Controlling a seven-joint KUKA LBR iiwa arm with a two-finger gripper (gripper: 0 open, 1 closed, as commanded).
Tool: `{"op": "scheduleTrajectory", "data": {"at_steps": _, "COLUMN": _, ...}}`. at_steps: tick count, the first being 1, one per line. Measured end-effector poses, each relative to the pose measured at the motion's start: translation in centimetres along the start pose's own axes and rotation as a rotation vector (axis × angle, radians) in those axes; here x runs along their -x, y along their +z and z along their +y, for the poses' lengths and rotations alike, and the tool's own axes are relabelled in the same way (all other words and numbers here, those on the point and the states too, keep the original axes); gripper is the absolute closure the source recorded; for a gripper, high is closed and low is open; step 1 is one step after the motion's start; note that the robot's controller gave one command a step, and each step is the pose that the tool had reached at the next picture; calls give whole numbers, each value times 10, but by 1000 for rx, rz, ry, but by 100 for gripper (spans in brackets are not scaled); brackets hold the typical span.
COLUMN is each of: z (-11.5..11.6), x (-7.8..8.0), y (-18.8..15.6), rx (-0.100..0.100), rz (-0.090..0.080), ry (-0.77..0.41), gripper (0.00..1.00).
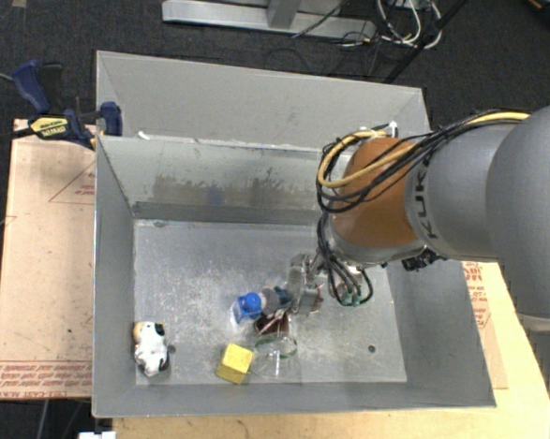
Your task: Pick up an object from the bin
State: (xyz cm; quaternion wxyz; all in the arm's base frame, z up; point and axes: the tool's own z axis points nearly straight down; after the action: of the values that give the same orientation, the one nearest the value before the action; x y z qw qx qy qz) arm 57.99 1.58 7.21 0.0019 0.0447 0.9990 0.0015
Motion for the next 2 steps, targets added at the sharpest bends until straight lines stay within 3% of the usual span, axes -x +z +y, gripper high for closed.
{"op": "scheduleTrajectory", "data": {"at_steps": 2, "z": 0, "x": 0, "y": -9, "rx": -1, "rz": 1, "ry": -1, "gripper": 100}}
